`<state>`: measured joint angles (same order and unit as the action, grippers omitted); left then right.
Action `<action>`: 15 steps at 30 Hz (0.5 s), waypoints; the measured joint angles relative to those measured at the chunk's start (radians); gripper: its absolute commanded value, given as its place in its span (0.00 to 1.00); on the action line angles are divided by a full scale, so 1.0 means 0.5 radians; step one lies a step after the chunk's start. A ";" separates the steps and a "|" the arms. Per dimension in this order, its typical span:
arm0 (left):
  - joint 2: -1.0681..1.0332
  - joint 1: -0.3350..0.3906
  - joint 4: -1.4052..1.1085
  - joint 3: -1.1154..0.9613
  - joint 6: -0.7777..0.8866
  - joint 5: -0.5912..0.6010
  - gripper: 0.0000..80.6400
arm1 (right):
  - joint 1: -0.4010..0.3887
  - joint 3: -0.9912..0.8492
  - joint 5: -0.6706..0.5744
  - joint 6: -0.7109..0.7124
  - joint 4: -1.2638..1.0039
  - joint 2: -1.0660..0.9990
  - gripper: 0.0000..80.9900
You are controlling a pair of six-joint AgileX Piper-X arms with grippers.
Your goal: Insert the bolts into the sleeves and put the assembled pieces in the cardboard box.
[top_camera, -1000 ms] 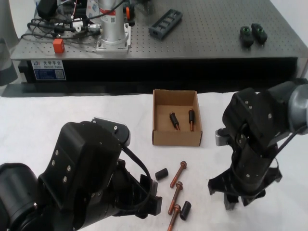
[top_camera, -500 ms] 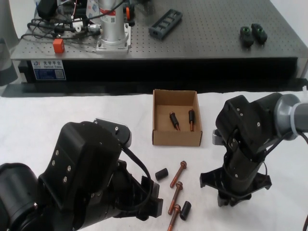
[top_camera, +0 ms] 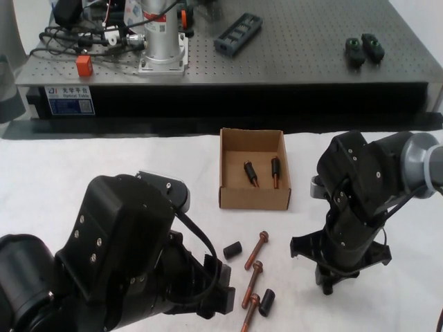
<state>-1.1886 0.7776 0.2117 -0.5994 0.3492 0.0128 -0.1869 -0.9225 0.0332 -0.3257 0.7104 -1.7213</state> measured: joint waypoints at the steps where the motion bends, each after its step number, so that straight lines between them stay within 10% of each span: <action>1: 0.000 0.000 0.000 0.000 0.000 0.018 0.62 | 0.000 0.000 0.000 0.019 0.000 0.000 0.03; 10: -0.056 0.000 0.000 0.000 0.000 0.156 0.62 | 0.013 0.000 -0.090 0.145 0.084 0.000 0.39; 15: -0.099 0.000 0.000 0.000 0.000 0.163 0.62 | 0.013 0.000 -0.066 0.258 0.092 0.000 0.07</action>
<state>-1.2379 0.7776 0.2117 -0.5994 0.3492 0.0945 -0.1804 -0.9225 0.0000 -0.1968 0.7566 -1.7213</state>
